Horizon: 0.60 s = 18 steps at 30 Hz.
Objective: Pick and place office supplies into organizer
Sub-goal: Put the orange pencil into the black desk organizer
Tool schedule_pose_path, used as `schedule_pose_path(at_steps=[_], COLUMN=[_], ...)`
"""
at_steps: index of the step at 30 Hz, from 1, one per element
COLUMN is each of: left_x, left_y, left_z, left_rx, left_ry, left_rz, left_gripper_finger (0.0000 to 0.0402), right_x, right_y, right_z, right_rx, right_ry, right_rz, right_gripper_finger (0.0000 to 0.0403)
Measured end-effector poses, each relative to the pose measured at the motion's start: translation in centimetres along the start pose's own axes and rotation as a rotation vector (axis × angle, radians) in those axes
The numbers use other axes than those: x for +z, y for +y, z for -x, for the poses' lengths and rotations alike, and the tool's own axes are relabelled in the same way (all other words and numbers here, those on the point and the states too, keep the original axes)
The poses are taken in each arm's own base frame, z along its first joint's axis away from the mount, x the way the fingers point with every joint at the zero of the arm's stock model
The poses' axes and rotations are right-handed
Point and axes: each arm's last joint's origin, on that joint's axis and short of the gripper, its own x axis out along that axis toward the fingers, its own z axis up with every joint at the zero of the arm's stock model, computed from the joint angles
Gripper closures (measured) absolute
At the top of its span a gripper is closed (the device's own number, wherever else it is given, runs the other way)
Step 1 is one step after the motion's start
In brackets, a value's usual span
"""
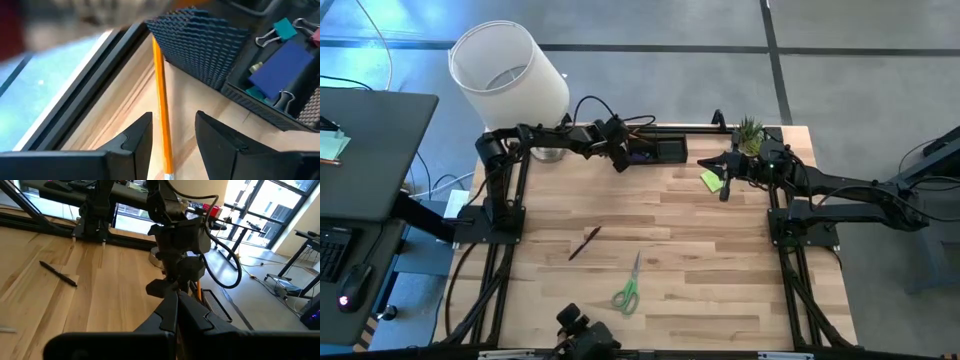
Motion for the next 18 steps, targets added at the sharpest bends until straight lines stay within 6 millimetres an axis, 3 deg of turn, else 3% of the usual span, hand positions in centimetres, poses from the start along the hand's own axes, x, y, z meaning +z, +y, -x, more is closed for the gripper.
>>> schedule_pose_path(at_steps=[18], left_x=[-0.10], left_y=[-0.10], left_z=[-0.44], left_rx=[0.008], left_ry=[0.001], left_rz=[0.004], left_gripper_finger=[0.0269], right_x=[-0.02], right_y=[0.00], right_z=[-0.01], right_rx=[0.000], right_ry=[0.001], right_rz=[0.000], right_gripper_finger=[0.0402])
